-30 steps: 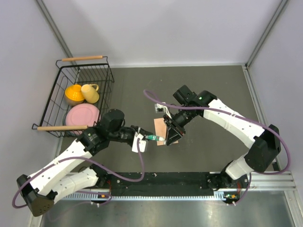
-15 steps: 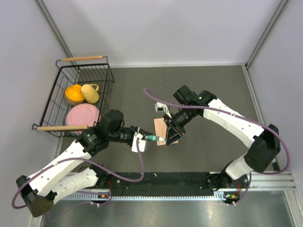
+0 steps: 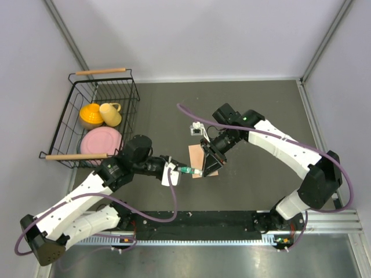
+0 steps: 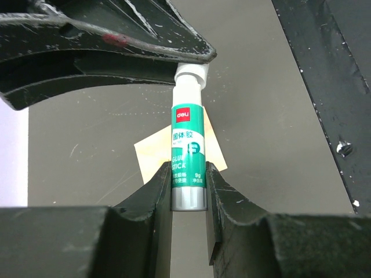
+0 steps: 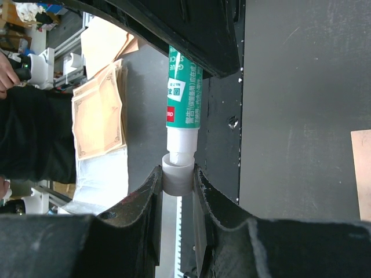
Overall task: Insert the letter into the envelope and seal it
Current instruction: Close the solid glue cap on the solid glue.
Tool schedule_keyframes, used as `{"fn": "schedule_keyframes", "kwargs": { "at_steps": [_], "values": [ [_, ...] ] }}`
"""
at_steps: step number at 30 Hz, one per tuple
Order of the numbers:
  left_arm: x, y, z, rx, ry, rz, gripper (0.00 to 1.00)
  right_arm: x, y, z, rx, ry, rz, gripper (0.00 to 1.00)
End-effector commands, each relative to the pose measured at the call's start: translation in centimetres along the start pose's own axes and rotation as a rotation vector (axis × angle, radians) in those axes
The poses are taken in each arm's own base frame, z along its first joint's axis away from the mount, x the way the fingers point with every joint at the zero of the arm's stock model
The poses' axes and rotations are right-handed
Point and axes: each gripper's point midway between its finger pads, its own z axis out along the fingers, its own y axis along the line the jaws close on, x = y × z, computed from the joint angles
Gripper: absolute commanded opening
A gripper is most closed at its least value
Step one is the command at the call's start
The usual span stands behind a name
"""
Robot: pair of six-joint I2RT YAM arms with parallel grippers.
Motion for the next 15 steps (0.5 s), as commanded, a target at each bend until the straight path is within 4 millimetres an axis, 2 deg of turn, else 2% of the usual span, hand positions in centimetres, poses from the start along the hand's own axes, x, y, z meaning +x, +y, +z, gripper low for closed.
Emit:
{"fn": "schedule_keyframes", "kwargs": {
  "at_steps": [1, 9, 15],
  "values": [
    [-0.3, -0.5, 0.3, 0.011, -0.029, -0.011, 0.00, -2.1, 1.3, -0.9, -0.020, -0.068, -0.104, 0.00],
    [-1.6, 0.1, 0.2, 0.013, -0.071, 0.009, 0.00, -2.4, 0.2, -0.7, 0.016, -0.057, -0.063, 0.00],
    [-2.1, 0.2, 0.6, 0.043, -0.086, 0.065, 0.00, -1.9, 0.3, 0.7, 0.010, -0.008, -0.098, 0.00]
  ]
}}
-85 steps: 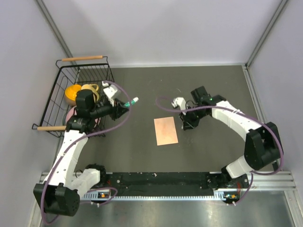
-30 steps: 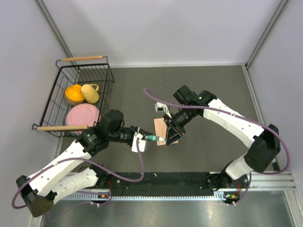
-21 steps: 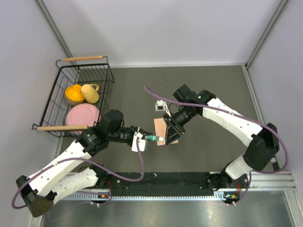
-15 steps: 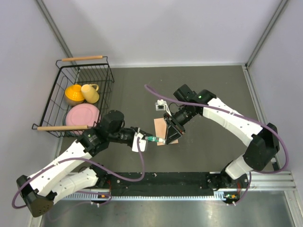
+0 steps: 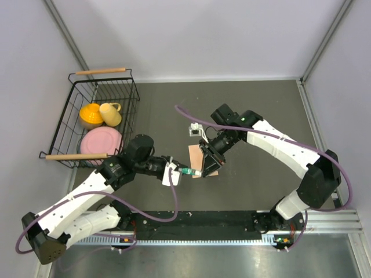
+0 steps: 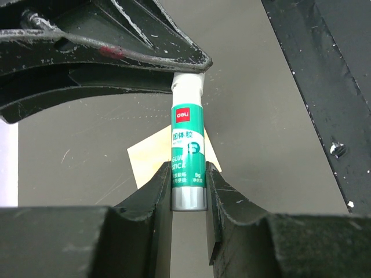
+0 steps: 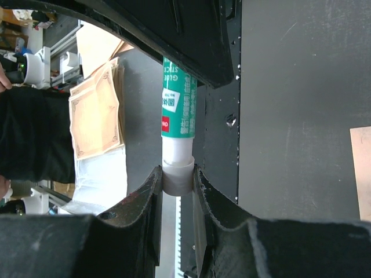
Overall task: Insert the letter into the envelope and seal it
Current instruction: Close the solid glue cap on the solid glue.
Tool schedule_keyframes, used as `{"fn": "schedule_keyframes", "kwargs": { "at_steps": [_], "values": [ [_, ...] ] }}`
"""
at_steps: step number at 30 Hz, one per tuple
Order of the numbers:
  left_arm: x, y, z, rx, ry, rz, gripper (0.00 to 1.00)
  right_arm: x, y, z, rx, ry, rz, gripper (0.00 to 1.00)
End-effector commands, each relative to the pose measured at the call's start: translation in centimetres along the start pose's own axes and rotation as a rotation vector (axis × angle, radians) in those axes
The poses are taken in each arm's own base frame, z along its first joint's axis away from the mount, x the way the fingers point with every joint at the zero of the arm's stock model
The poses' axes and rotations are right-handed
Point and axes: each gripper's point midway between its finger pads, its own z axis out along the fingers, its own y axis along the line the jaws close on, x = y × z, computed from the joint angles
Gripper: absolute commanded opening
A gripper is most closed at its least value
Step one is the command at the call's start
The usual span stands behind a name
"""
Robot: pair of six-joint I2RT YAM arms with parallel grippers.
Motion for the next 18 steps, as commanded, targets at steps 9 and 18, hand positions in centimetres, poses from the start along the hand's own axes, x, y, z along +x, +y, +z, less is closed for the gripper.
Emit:
{"fn": "schedule_keyframes", "kwargs": {
  "at_steps": [9, 18],
  "values": [
    [-2.9, -0.8, 0.6, 0.091, -0.115, 0.125, 0.00, -3.1, 0.8, 0.5, -0.028, -0.032, -0.089, 0.00],
    [-3.2, -1.8, 1.9, 0.164, -0.130, 0.155, 0.00, -4.0, 0.8, 1.3, -0.072, -0.024, -0.044, 0.00]
  ]
}}
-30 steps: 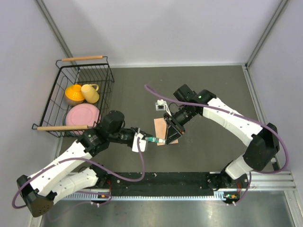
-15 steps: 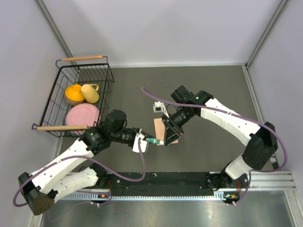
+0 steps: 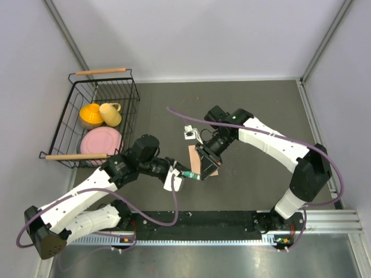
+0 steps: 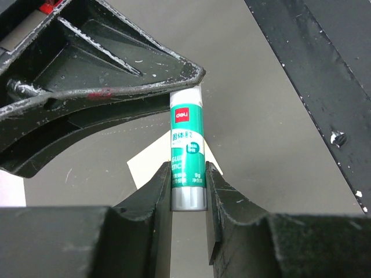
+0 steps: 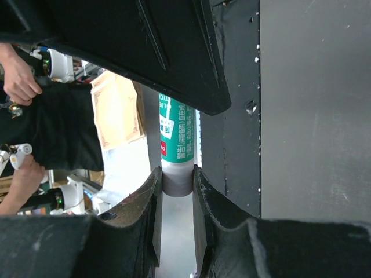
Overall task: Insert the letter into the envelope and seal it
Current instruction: Close the solid glue cap on the solid glue.
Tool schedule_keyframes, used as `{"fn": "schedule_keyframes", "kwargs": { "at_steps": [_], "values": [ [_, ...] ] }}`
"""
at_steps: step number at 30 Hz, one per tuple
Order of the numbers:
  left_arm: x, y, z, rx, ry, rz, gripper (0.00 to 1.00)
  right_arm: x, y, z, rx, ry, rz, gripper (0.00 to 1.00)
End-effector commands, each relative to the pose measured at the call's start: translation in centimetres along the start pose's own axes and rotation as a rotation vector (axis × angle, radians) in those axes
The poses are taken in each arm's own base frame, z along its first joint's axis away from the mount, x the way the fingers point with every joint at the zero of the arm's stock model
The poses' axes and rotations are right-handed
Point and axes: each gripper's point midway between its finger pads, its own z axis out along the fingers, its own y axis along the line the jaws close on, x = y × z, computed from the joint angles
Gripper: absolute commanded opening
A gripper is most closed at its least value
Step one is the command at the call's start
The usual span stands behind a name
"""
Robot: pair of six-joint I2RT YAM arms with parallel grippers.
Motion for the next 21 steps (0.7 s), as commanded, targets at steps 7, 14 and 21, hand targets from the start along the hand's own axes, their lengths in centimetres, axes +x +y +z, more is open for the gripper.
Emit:
{"fn": "schedule_keyframes", "kwargs": {
  "at_steps": [7, 14, 21],
  "values": [
    [-3.1, 0.4, 1.4, 0.038, -0.122, -0.064, 0.00, -5.7, 0.9, -0.6, -0.020, -0.118, -0.158, 0.00],
    [-1.8, 0.4, 0.8, -0.031, -0.054, -0.175, 0.00, -8.3, 1.0, -2.6, 0.015, -0.192, -0.169, 0.25],
    [0.6, 0.8, -1.5, -0.111, 0.037, -0.275, 0.00, -8.2, -5.7, -7.1, 0.360, -0.279, -0.055, 0.54]
  ]
}}
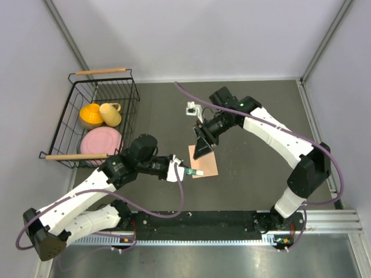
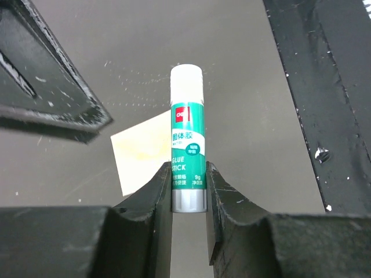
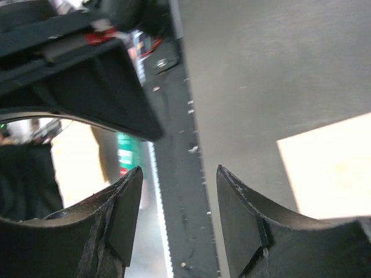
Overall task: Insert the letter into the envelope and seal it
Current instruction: Close the solid glue cap on the solid glue.
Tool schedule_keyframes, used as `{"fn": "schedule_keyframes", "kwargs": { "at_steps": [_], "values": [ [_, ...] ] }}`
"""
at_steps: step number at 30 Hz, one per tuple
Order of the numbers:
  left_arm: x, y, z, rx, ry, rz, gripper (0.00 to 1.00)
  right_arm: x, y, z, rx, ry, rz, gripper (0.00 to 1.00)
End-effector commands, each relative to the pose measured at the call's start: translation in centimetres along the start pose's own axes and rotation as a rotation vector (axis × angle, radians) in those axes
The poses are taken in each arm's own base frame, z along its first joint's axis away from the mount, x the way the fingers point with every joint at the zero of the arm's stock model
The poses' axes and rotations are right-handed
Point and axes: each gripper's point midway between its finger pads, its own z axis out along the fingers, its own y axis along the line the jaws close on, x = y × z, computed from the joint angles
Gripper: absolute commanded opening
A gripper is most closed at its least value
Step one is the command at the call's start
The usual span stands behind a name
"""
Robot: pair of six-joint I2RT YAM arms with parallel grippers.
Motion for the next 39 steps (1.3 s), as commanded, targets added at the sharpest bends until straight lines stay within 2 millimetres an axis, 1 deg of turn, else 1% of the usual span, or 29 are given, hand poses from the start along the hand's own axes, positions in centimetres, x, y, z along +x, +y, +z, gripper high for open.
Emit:
{"fn": "schedule_keyframes", "kwargs": {
  "at_steps": [1, 2, 3, 4, 5, 6, 7, 8, 9, 10, 11, 12, 13, 14, 15, 16, 17, 18, 21, 23, 27, 30, 34, 39],
  "values": [
    [0.0, 0.2, -1.2, -0.041, -0.021, -0.096, 0.00, -2.6, -4.8, -3.4, 0.260, -0.151, -0.004, 0.54],
    [-0.1, 0.3, -1.4, -0.049, -0.025, -0.148, 0.00, -3.6, -6.1, -4.4, 0.336, -0.201, -0.018, 0.54],
    [-0.2, 0.8, -1.7, -0.073, -0.030, -0.192, 0.00, -4.1, -7.8, -6.1, 0.490, -0.236, -0.018, 0.54],
    [-0.2, 1.3, -1.7, -0.093, -0.033, -0.246, 0.00, -4.1, -8.8, -6.6, 0.556, -0.252, -0.022, 0.54],
    [-0.5, 2.3, -1.9, -0.137, -0.055, -0.354, 0.00, -5.1, -9.4, -7.5, 0.625, -0.296, -0.058, 0.53],
    [-1.3, 3.3, -2.1, -0.165, -0.080, -0.404, 0.00, -5.4, -11.2, -9.2, 0.779, -0.330, -0.047, 0.53],
    [-1.3, 4.1, -1.9, -0.181, -0.086, -0.477, 0.00, -5.4, -11.4, -9.8, 0.824, -0.345, -0.056, 0.54],
    [-2.6, 5.6, -2.3, -0.231, -0.128, -0.586, 0.00, -5.5, -12.0, -10.6, 0.905, -0.350, -0.066, 0.55],
    [-3.0, 6.5, -2.2, -0.256, -0.142, -0.661, 0.00, -6.1, -12.2, -11.1, 0.950, -0.376, -0.082, 0.55],
    [-2.8, 7.3, -1.9, -0.279, -0.143, -0.745, 0.00, -6.4, -12.0, -11.4, 0.975, -0.384, -0.097, 0.56],
    [-4.0, 8.6, -2.3, -0.304, -0.200, -0.861, 0.00, -6.4, -12.0, -11.5, 0.987, -0.382, -0.108, 0.56],
    [-4.1, 9.2, -2.4, -0.312, -0.233, -0.923, 0.00, -6.8, -11.8, -11.6, 0.992, -0.401, -0.129, 0.56],
    [-4.5, 9.6, -2.5, -0.313, -0.281, -1.045, 0.00, -6.7, -11.6, -11.7, 1.002, -0.406, -0.149, 0.56],
    [-4.2, 10.3, -2.9, -0.329, -0.303, -1.100, 0.00, -6.7, -11.5, -11.6, 1.009, -0.406, -0.169, 0.56],
    [-4.8, 10.5, -3.1, -0.309, -0.332, -1.122, 0.00, -6.8, -11.1, -11.2, 1.004, -0.399, -0.204, 0.56],
    [-4.8, 10.7, -2.9, -0.290, -0.337, -1.137, 0.00, -6.8, -11.1, -10.9, 1.001, -0.408, -0.221, 0.56],
    [-5.2, 11.0, -3.0, -0.287, -0.348, -1.150, 0.00, -6.9, -10.6, -11.0, 1.000, -0.419, -0.238, 0.56],
    [-5.1, 11.4, -2.9, -0.291, -0.346, -1.163, 0.00, -6.9, -10.3, -10.6, 0.993, -0.410, -0.268, 0.56],
    [-6.0, 12.1, -2.9, -0.256, -0.377, -1.156, 0.00, -7.2, -9.9, -10.0, 0.981, -0.418, -0.289, 0.56],
    [-6.4, 11.9, -2.7, -0.225, -0.392, -1.150, 0.00, -7.4, -9.9, -10.0, 0.979, -0.427, -0.281, 0.56],
    [-6.0, 12.2, -2.5, -0.236, -0.397, -1.161, 0.00, -7.9, -9.5, -9.9, 0.968, -0.450, -0.263, 0.56],
    [-5.8, 12.4, -2.5, -0.250, -0.398, -1.168, 0.00, -8.0, -9.0, -9.5, 0.936, -0.459, -0.256, 0.56],
    [-5.8, 12.6, -2.3, -0.248, -0.412, -1.169, 0.00, -8.3, -7.8, -8.4, 0.864, -0.465, -0.254, 0.56],
    [-5.1, 12.7, -1.9, -0.249, -0.400, -1.214, 0.00, -8.9, -6.5, -7.6, 0.776, -0.504, -0.190, 0.56]
  ]
}}
